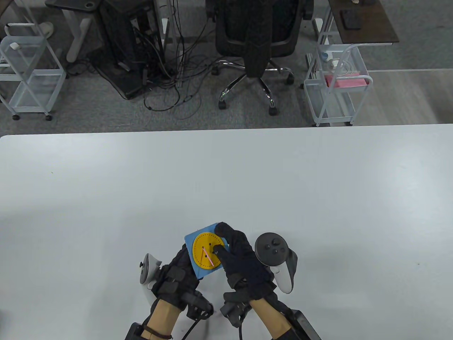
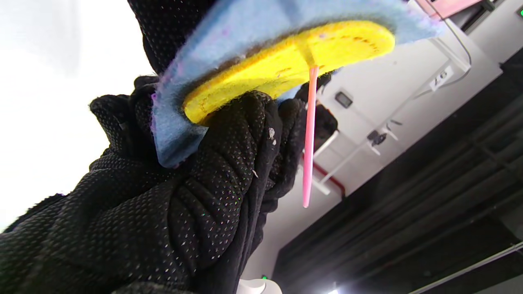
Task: Sew button in X pattern
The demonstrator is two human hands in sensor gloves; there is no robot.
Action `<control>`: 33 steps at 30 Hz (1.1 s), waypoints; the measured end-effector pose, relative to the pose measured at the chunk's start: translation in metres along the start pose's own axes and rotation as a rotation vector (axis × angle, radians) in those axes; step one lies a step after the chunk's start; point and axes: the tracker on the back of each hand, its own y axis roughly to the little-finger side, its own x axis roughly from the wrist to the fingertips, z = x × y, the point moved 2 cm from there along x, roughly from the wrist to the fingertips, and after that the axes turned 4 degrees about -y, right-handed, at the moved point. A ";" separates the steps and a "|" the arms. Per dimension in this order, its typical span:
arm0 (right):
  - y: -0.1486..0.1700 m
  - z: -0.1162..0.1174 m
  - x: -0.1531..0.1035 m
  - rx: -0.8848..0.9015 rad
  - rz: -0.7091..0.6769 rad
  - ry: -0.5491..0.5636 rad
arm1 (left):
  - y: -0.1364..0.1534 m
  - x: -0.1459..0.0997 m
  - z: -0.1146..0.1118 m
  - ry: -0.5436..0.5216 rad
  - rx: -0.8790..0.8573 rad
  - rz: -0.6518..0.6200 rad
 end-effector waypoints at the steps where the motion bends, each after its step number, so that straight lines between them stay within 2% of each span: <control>1: 0.000 0.000 0.000 -0.003 0.002 0.003 | 0.000 0.000 0.000 0.008 -0.002 0.001; 9: -0.003 -0.012 -0.004 -0.014 -0.019 0.091 | -0.007 0.002 -0.006 0.147 -0.017 -0.033; 14: -0.004 -0.016 -0.006 -0.032 -0.006 0.127 | -0.015 0.001 -0.010 0.188 0.083 -0.072; 20: -0.008 -0.017 -0.010 -0.102 0.010 0.172 | -0.029 -0.002 -0.011 0.131 0.398 -0.106; 23: -0.009 -0.016 -0.011 -0.125 0.010 0.183 | -0.033 -0.003 -0.012 0.092 0.485 -0.119; 33: -0.012 -0.009 -0.008 -0.218 0.002 0.137 | -0.029 -0.004 -0.001 -0.008 0.444 -0.082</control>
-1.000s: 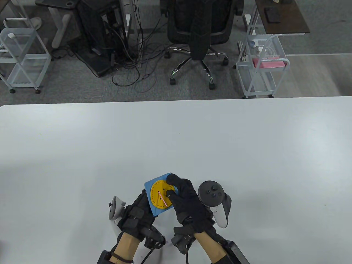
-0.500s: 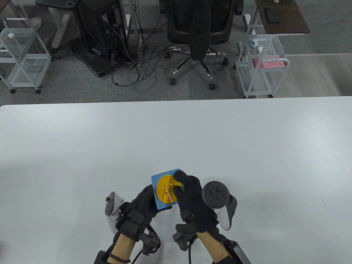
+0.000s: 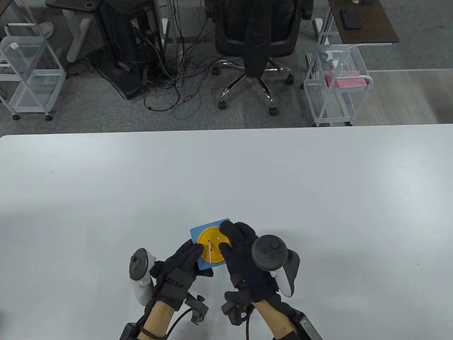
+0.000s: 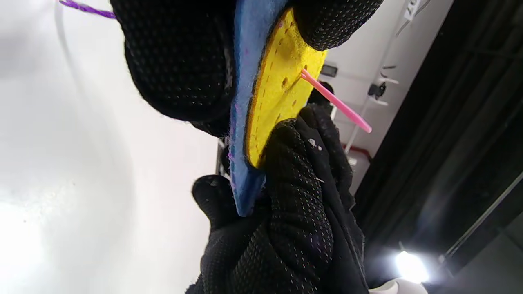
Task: Sew button in X pattern
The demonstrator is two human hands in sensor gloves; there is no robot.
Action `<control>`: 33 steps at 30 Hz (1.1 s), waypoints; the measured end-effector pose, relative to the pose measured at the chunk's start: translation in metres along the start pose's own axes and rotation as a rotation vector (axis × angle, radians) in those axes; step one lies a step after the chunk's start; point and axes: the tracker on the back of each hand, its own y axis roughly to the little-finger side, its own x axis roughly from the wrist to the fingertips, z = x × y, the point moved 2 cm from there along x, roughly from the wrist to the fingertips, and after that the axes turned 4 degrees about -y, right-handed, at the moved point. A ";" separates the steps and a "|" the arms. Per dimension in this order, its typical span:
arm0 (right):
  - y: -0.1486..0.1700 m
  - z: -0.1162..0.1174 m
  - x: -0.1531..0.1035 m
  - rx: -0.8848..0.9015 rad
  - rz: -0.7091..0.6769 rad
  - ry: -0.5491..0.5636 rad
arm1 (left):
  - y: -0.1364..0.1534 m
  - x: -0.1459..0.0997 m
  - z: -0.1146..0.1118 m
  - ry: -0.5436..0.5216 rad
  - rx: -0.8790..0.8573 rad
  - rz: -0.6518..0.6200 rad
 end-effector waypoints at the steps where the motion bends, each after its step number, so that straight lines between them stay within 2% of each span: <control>1: -0.001 0.001 0.000 -0.010 -0.007 -0.011 | -0.001 0.000 0.001 -0.010 0.018 0.003; 11: -0.015 0.004 -0.005 -0.137 -0.084 -0.002 | -0.008 -0.004 0.009 -0.069 0.133 0.008; 15: -0.020 0.011 -0.004 -0.272 -0.120 0.006 | -0.008 -0.004 0.007 -0.050 0.145 0.022; 18: -0.019 0.015 -0.002 -0.237 -0.145 -0.030 | -0.008 -0.005 0.007 -0.050 0.172 0.025; 33: -0.014 0.018 0.000 -0.137 -0.165 -0.019 | -0.006 -0.006 -0.002 -0.012 0.157 0.035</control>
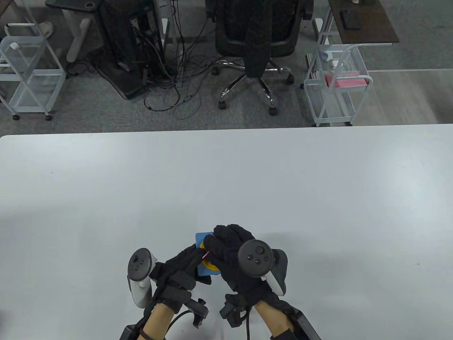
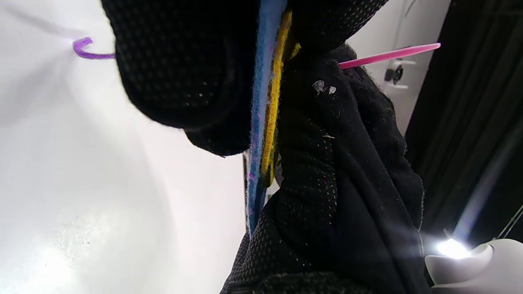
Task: Sew button in X pattern
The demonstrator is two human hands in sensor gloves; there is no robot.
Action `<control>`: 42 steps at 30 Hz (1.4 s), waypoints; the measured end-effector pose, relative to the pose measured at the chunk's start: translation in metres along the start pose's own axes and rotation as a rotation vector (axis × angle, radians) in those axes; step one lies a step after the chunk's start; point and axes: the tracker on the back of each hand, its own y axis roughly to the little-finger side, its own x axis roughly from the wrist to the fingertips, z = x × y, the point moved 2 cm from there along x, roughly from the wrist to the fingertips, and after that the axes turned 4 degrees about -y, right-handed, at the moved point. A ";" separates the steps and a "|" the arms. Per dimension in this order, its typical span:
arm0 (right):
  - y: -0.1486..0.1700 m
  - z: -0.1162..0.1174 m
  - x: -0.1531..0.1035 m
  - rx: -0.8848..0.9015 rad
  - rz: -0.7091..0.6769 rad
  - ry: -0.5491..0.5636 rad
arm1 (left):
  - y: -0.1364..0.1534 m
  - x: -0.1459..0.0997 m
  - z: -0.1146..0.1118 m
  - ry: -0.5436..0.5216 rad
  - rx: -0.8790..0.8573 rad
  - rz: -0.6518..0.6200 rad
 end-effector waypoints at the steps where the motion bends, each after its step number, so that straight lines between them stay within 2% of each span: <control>1: 0.000 0.000 0.000 0.000 -0.001 0.000 | 0.000 0.000 0.000 0.003 0.001 0.000; 5: 0.006 -0.004 0.003 0.092 0.006 -0.016 | 0.000 0.001 -0.001 0.013 -0.002 -0.002; 12: 0.027 -0.021 0.010 0.510 -0.009 -0.050 | 0.000 0.001 0.001 -0.008 0.057 -0.008; 19: 0.030 -0.040 0.009 0.566 -0.026 -0.019 | 0.000 0.002 0.005 -0.029 0.089 -0.013; 27: 0.022 -0.057 0.003 0.567 -0.078 -0.006 | -0.001 0.002 0.008 -0.038 0.107 -0.011; 34: 0.008 -0.070 0.001 0.471 -0.157 0.023 | -0.002 0.003 0.011 -0.034 0.130 -0.014; 37: 0.000 -0.079 0.000 0.387 -0.170 0.039 | -0.003 0.003 0.011 -0.030 0.151 -0.022; 42: -0.021 -0.090 -0.005 0.128 -0.193 0.057 | -0.008 0.002 0.010 -0.028 0.223 -0.047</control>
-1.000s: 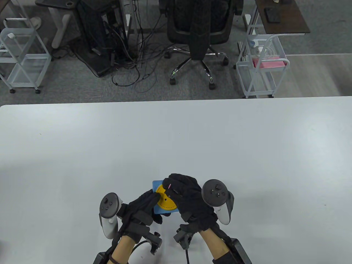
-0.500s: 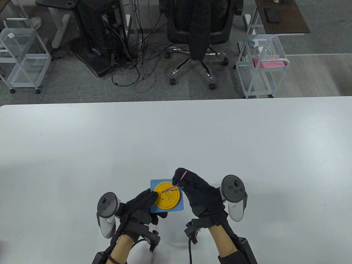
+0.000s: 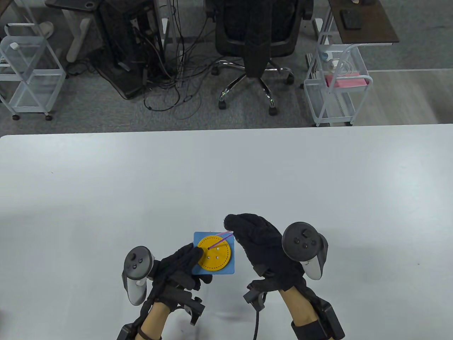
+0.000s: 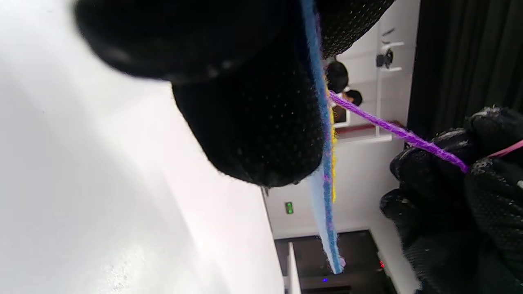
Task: Sew button in X pattern
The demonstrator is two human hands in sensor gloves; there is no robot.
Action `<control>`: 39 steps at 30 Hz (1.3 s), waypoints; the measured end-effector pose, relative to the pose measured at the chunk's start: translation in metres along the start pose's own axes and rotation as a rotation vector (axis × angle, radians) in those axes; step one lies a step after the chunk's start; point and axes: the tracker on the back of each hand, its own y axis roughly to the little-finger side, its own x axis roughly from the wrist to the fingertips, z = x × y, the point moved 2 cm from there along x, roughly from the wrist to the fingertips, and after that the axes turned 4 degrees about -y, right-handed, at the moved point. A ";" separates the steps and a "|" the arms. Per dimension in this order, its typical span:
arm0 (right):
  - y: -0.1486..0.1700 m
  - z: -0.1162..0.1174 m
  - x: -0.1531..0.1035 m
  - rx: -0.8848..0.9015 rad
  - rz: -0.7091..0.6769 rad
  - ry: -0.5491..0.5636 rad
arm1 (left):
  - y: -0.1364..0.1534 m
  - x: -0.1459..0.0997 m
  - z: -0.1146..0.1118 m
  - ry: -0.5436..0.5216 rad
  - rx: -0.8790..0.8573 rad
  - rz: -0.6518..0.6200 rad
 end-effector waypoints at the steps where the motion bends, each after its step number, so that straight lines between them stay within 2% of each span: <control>1: -0.006 0.001 -0.001 -0.073 -0.011 -0.007 | -0.001 0.000 0.000 -0.003 0.013 -0.007; 4: -0.016 0.006 -0.004 -0.237 -0.031 -0.026 | -0.003 -0.001 -0.001 -0.003 0.043 -0.019; 9: -0.024 0.020 -0.008 -0.403 -0.034 -0.060 | -0.004 0.000 0.000 -0.005 0.059 -0.024; 18: -0.022 0.035 -0.004 -0.515 -0.002 -0.096 | -0.003 0.000 0.003 -0.011 0.061 -0.014; 39: -0.035 0.061 -0.009 -0.721 -0.048 -0.057 | -0.004 -0.001 0.006 -0.032 0.076 -0.008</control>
